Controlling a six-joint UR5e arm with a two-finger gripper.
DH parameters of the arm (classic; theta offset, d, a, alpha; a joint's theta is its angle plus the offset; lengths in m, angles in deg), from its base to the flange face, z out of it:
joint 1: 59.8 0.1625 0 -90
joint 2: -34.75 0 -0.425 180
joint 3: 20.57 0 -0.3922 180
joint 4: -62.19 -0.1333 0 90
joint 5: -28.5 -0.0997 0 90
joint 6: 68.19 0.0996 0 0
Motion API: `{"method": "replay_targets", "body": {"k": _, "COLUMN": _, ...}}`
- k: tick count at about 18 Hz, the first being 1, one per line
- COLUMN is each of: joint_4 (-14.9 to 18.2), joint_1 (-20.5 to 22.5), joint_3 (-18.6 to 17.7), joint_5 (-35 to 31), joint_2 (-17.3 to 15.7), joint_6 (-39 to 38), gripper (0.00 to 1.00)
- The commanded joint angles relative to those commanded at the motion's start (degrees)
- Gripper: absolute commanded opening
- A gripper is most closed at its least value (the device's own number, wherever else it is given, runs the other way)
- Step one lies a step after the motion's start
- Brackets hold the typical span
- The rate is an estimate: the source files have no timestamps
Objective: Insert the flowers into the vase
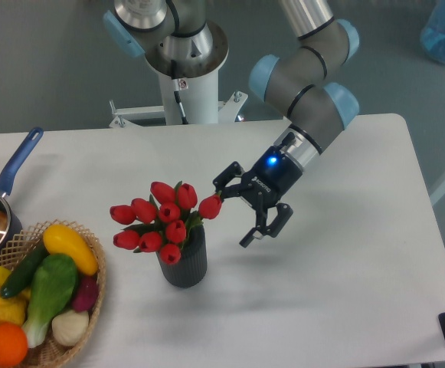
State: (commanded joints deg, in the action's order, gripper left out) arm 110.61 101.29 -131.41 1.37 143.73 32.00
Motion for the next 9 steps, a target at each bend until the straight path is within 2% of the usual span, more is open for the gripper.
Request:
{"method": "replay_targets", "body": {"k": 4, "joint_4": 0.0, "joint_1": 2.46, "joint_3": 2.73, "joint_5": -10.47, "joint_2": -0.26, "joint_6": -0.35, "gripper": 1.0}}
{"method": "replay_targets", "body": {"k": 7, "joint_4": 0.0, "joint_1": 5.19, "joint_3": 4.21, "joint_5": -11.1, "joint_2": -0.7, "joint_6": -0.87, "gripper": 1.0}}
{"method": "replay_targets", "body": {"k": 9, "joint_4": 0.0, "joint_1": 7.82, "joint_3": 5.45, "joint_5": -14.33, "joint_2": -2.37, "joint_6": -3.42, "gripper": 1.0}}
